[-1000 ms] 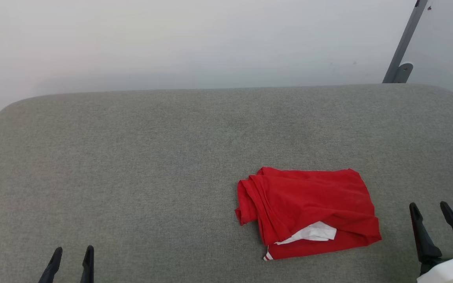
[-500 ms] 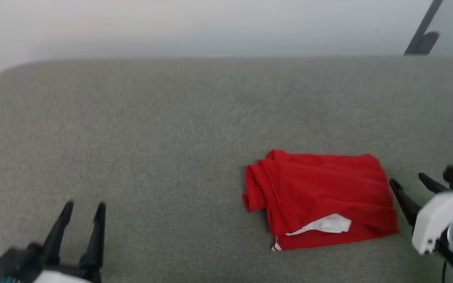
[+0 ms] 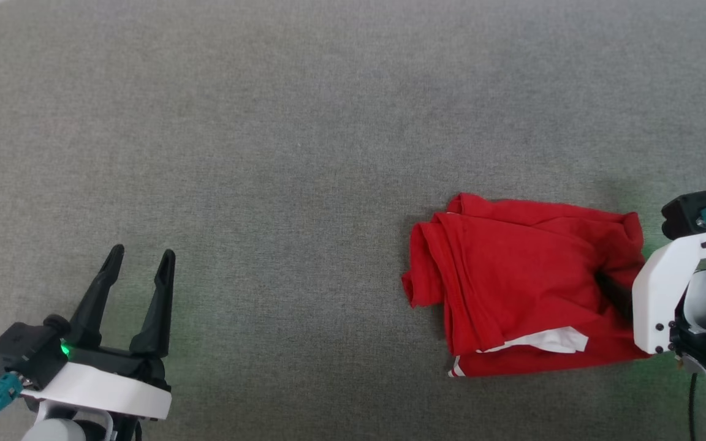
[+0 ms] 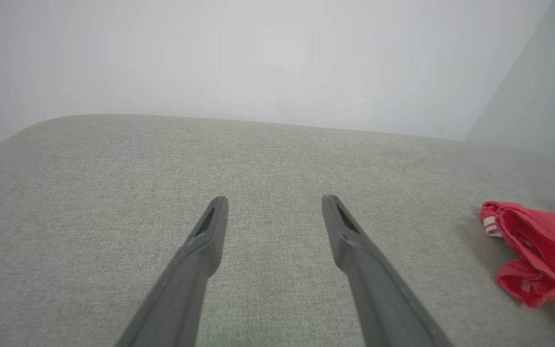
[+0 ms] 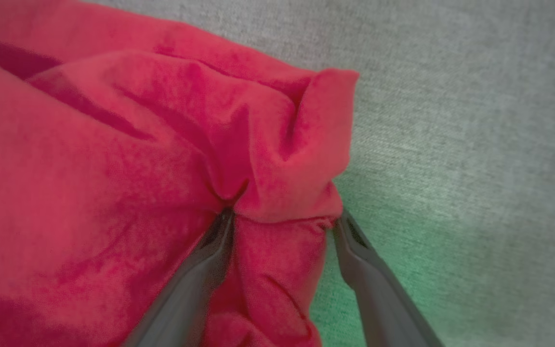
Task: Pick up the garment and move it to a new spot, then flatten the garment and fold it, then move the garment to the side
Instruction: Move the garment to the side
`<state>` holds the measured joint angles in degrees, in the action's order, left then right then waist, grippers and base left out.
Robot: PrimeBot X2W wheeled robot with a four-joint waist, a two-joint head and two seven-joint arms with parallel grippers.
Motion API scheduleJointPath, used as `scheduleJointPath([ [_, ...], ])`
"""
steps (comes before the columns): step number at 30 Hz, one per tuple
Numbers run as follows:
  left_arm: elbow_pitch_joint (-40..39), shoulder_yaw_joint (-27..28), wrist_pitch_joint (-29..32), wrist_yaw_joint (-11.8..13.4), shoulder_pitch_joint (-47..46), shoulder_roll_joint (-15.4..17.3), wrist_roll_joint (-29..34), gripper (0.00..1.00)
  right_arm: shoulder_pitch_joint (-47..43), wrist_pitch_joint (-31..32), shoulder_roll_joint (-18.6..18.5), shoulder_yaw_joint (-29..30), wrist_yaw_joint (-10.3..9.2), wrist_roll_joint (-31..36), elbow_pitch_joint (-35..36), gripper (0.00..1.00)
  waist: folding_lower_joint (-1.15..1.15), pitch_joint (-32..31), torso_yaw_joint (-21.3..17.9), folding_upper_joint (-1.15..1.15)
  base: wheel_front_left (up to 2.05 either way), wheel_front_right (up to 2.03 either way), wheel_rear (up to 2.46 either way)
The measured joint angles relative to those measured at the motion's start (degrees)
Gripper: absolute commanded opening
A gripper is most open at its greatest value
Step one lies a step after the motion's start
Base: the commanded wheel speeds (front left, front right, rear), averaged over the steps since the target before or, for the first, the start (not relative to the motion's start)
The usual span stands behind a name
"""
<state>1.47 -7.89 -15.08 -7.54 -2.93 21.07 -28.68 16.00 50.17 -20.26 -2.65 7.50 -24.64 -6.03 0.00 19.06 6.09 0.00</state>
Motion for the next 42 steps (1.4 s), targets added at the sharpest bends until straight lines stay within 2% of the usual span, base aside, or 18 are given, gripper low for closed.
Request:
scheduleJointPath([
  [2, 0.1, -0.1, 0.0, 0.0, -0.4, 0.4, 0.0, 1.0, -0.1, 0.6, 1.3, 1.2, 0.0, 0.9, 0.4, 0.26, 0.0, 0.6, -0.1, 0.0, 0.0, 0.0, 0.0],
  [3, 0.0, -0.2, 0.0, 0.0, -0.6, 0.6, 0.0, 1.0, -0.1, 0.9, 1.8, 1.3, 0.0, 1.2, 0.7, 0.0, 0.0, 0.8, -0.2, 0.0, 0.0, 0.0, 0.0],
  [8, -0.9, -0.4, 0.0, 0.0, -2.4, 1.9, 0.0, 1.0, -0.2, -0.5, 6.3, 4.7, 0.25, 2.8, 2.2, 0.0, 0.0, 2.0, -1.9, 0.0, 0.0, 0.0, 0.0],
  [12, -3.2, 0.4, 0.0, 0.0, -3.8, 3.0, 0.1, 1.0, -0.3, -4.0, 9.0, 9.9, 0.33, 4.3, 4.7, 0.0, 0.0, 3.4, -3.9, 0.0, 0.0, 0.0, 0.0],
  [16, -4.9, 0.2, 0.0, 0.0, -5.5, 4.7, 0.1, 1.0, -0.9, -5.7, 8.0, 17.5, 0.16, 6.8, 7.5, 0.0, 0.0, 5.0, -6.4, 0.0, 0.0, 0.0, 0.0],
  [17, -4.9, 0.2, 0.0, 0.0, -5.5, 4.7, 0.1, 1.0, -0.9, -5.7, 8.0, 17.5, 0.16, 6.8, 7.5, 0.0, 0.0, 5.0, -6.4, 0.0, 0.0, 0.0, 0.0],
  [18, -5.7, -0.3, 0.0, 0.0, -6.5, 5.9, 0.1, 1.0, -1.1, -6.4, 8.0, 21.4, 0.15, 8.0, 9.0, 0.0, 0.0, 6.0, -7.8, 0.0, 0.0, 0.0, 0.0],
  [20, -6.1, -0.4, 0.0, 0.0, -7.4, 7.3, 0.3, 1.0, -0.6, -7.0, 8.0, 25.0, 0.14, 9.5, 10.7, 0.0, 0.0, 7.3, -9.1, 0.0, 0.0, 0.0, 0.0],
  [24, -7.5, -1.4, 0.0, 0.0, -11.2, 10.7, 0.4, 1.0, 2.8, -8.4, 8.0, 32.6, 0.13, 12.9, 11.6, 0.0, 0.0, 10.5, -11.2, 0.0, 0.0, 0.0, 0.0],
  [28, -9.6, -1.8, 0.0, 0.0, -16.2, 15.1, 0.1, 1.0, 7.6, -10.0, 7.7, 37.6, 0.14, 17.3, 11.5, 0.0, 0.0, 14.6, -12.6, 0.0, 0.0, 0.0, 0.0],
  [31, -10.6, -1.7, 0.0, 0.0, -20.1, 17.1, -0.5, 1.0, 11.9, -12.3, 7.6, 42.1, 0.14, 21.5, 10.9, 0.0, 0.0, 17.7, -13.4, 0.0, 0.0, 0.0, 0.0],
  [37, -12.2, -0.8, 0.0, 0.0, -25.4, 19.3, -1.6, 1.0, 18.4, -15.9, 8.2, 46.0, 0.14, 28.8, 9.1, 0.0, 0.0, 22.3, -14.1, 0.0, 0.0, 0.0, 0.0],
  [42, -13.1, -0.5, 0.0, 0.0, -27.5, 20.7, -2.0, 1.0, 22.8, -19.7, 9.6, 46.0, 0.14, 34.8, 6.6, 0.0, 0.0, 24.9, -14.6, 0.0, 0.0, 0.0, 0.0],
])
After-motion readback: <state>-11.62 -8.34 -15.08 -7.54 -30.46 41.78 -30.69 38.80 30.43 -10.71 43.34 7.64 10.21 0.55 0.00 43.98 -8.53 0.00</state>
